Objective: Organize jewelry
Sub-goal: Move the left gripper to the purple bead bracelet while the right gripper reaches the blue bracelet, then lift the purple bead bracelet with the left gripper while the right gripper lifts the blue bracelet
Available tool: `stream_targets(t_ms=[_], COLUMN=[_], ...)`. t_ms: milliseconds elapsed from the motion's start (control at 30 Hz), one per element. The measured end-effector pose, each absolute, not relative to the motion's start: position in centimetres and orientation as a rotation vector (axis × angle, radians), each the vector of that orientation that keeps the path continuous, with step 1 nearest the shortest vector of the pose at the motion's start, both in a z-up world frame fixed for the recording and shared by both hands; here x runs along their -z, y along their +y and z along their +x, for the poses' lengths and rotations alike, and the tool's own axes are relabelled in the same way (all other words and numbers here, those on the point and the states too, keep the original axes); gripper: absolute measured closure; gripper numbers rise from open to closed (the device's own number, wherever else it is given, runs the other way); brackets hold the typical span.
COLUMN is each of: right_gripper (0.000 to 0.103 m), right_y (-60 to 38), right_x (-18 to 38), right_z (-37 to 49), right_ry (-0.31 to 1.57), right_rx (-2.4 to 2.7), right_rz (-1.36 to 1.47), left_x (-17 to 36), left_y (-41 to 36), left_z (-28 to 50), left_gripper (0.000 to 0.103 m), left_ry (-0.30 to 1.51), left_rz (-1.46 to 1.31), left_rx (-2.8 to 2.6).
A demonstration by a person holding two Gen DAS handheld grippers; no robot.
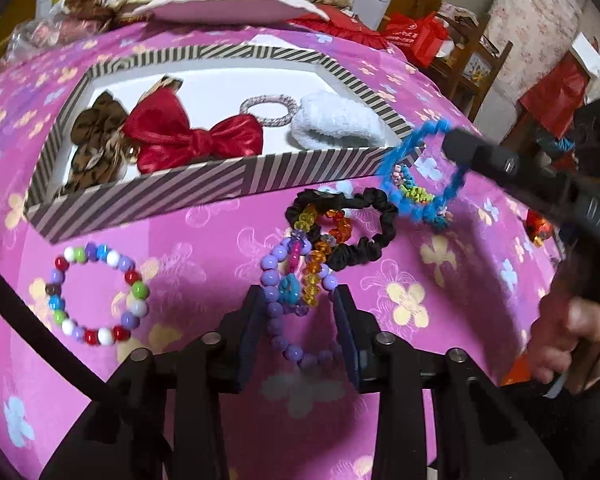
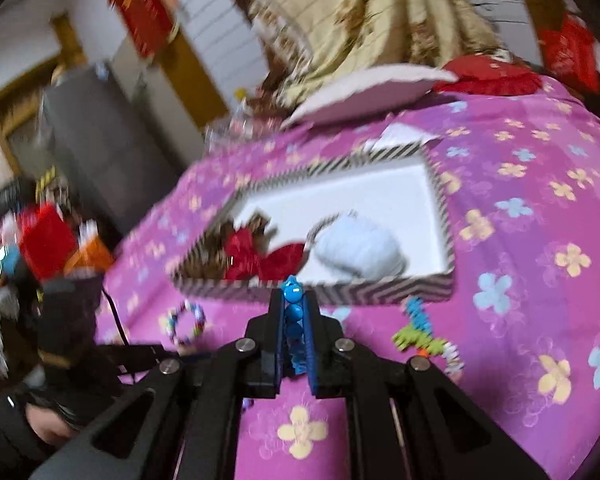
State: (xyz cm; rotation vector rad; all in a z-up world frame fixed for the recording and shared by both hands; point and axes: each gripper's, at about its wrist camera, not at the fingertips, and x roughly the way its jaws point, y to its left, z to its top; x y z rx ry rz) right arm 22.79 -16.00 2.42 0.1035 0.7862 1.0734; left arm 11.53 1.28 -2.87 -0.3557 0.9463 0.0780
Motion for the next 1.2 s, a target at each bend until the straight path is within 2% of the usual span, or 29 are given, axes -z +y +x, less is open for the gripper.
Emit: stream_targets(t_ms=[67, 233, 333, 533, 800, 867, 900, 1100, 1167, 1200], right_gripper=[0.094, 0.094, 0.094, 0.094, 0.094, 0.094, 0.094, 0.094, 0.094, 0.094], right_y=[-16.4, -16.6, -16.6, -16.8, -17.0, -16.9, -16.8, -16.5, -16.4, -16.4], right_x=[-2.7, -3.1, -2.9, -2.6, -2.6, -2.7, -2.7, -2.5, -2.4, -2.4], right_z=[23.1, 22.9, 23.1, 23.2, 23.3, 23.2, 23.2, 23.1, 23.1, 23.1], right_ry=[0.782, 0.762, 0.772, 0.777, 0.773, 0.772, 0.773, 0.781, 0.785, 0.786], right_rx=[-1.062, -1.07, -1.058, -1.038, -1.031, -1.036, -1.037, -1.041, -1.037, -1.035], right_rz=[0.121, 0.131, 0.133, 0.13, 0.133, 0.132, 0.132, 0.12, 0.114, 0.113], left_x=[3.1, 3.1, 2.6, 1.5, 1.8, 1.9, 1.8, 2.3, 2.2, 2.1], left_y=[1.1, 0.9, 1.0, 2.0, 2.8, 2.1, 1.7, 0.3, 0.3, 0.4], left_z=[11.8, 11.7, 11.3, 10.2, 10.6, 11.0, 11.1, 11.9, 11.9, 11.8], left_gripper=[0.089, 0.093, 0.103, 0.103, 0.103, 0.086, 0.086, 0.087, 0.103, 0.103], left_ry=[0.955, 0.942, 0.916, 0.845, 0.862, 0.881, 0.877, 0.889, 0.879, 0.873], left_rz=[-0.335, -0.311, -0.314, -0.372, -0.435, -0.401, -0.381, -0.279, -0.266, -0.264], left_rx=[-0.086, -0.093, -0.09, -0.071, -0.081, -0.094, -0.094, -0.092, -0.103, -0.103])
